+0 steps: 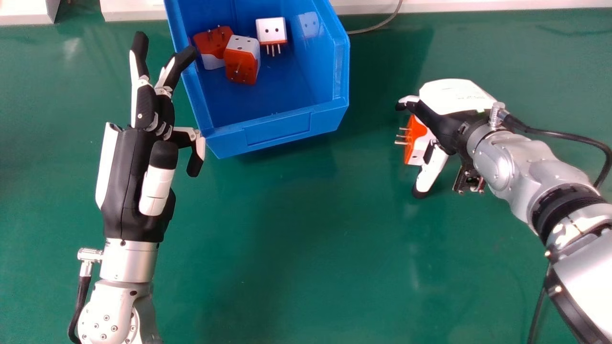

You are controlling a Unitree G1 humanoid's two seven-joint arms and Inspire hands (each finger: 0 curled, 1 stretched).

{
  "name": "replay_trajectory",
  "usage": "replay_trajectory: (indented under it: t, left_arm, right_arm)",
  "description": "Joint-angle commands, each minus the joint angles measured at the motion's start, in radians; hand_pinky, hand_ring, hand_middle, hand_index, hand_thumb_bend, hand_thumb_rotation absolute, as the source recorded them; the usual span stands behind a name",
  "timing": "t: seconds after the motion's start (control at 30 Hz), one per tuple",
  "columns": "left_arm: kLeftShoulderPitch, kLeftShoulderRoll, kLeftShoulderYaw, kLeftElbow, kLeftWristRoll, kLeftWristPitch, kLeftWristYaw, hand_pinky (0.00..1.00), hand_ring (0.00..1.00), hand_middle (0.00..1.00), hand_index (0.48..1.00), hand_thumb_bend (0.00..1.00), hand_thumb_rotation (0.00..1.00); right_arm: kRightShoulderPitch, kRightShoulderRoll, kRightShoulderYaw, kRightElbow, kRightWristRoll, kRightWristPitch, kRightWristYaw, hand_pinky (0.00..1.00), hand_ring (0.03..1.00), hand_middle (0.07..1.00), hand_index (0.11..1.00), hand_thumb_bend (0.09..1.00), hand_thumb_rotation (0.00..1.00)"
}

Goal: Pick all objects and put in blue box

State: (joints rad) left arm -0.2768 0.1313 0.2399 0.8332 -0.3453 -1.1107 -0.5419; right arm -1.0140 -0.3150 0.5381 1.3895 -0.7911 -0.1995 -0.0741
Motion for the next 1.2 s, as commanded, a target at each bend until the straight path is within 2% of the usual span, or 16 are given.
replay_trajectory:
  t: [0.0, 0.17, 0.2, 0.23, 0.27, 0.3, 0.5, 0.6, 0.9, 1.03, 1.17]
  left_arm:
    - [0.006, 0.001, -0.002, -0.023, 0.0, -0.01, 0.0, 0.0, 1.0, 0.93, 0.753, 1.0, 0.91]
    - [0.008, 0.0, -0.004, -0.026, 0.003, -0.012, 0.004, 0.0, 1.0, 0.93, 0.753, 1.0, 0.92]
    - [0.008, 0.0, -0.004, -0.025, 0.003, -0.011, 0.004, 0.0, 1.0, 0.93, 0.753, 1.0, 0.92]
    - [0.007, 0.0, -0.004, -0.024, 0.002, -0.01, 0.004, 0.0, 1.0, 0.93, 0.753, 1.0, 0.92]
    - [0.006, 0.0, -0.004, -0.022, 0.001, -0.01, 0.002, 0.0, 1.0, 0.93, 0.753, 1.0, 0.92]
    - [0.005, 0.0, -0.004, -0.021, 0.001, -0.01, 0.002, 0.0, 1.0, 0.93, 0.754, 1.0, 0.92]
    - [0.0, -0.003, -0.005, -0.015, 0.008, -0.012, 0.006, 0.0, 1.0, 0.93, 0.754, 1.0, 0.92]
    - [-0.002, -0.004, -0.006, -0.014, 0.008, -0.013, 0.006, 0.0, 1.0, 0.93, 0.754, 1.0, 0.92]
    - [-0.003, 0.0, -0.006, -0.011, 0.012, -0.011, 0.01, 0.0, 1.0, 0.93, 0.755, 1.0, 0.92]
    - [-0.008, 0.0, -0.006, -0.006, 0.008, -0.008, 0.007, 0.0, 1.0, 0.93, 0.755, 1.0, 0.92]
    - [-0.011, -0.001, -0.007, -0.006, 0.008, -0.007, 0.006, 0.0, 1.0, 0.93, 0.754, 1.0, 0.91]
  right_arm:
    - [-0.042, -0.012, 0.002, 0.003, -0.005, 0.019, -0.026, 0.69, 0.808, 0.841, 0.837, 0.914, 0.08]
    - [-0.035, -0.018, -0.001, 0.0, -0.001, -0.001, -0.075, 0.61, 0.683, 0.73, 0.738, 0.868, 0.03]
    - [-0.034, -0.02, -0.003, 0.0, 0.002, -0.007, -0.088, 0.61, 0.683, 0.73, 0.738, 0.868, 0.03]
    - [-0.032, -0.022, -0.005, -0.001, 0.004, -0.015, -0.103, 0.58, 0.647, 0.678, 0.693, 0.8, 0.02]
    - [-0.03, -0.025, -0.007, -0.001, 0.006, -0.022, -0.115, 0.58, 0.647, 0.678, 0.693, 0.8, 0.02]
    - [-0.029, -0.027, -0.008, -0.001, 0.007, -0.026, -0.123, 0.54, 0.597, 0.641, 0.662, 0.743, 0.02]
    - [-0.03, -0.039, -0.002, 0.001, 0.0, -0.037, -0.138, 0.48, 0.508, 0.561, 0.589, 0.634, 0.01]
    - [-0.032, -0.04, -0.007, 0.001, 0.007, -0.039, -0.126, 0.48, 0.508, 0.561, 0.589, 0.634, 0.01]
    - [-0.035, -0.048, -0.065, -0.006, 0.048, -0.081, -0.131, 0.43, 0.454, 0.507, 0.528, 0.558, 0.0]
    - [-0.033, -0.06, -0.101, -0.009, 0.081, -0.106, -0.135, 0.43, 0.444, 0.499, 0.517, 0.544, 0.0]
    - [-0.028, -0.073, -0.107, -0.011, 0.084, -0.124, -0.145, 0.43, 0.44, 0.496, 0.513, 0.54, 0.0]
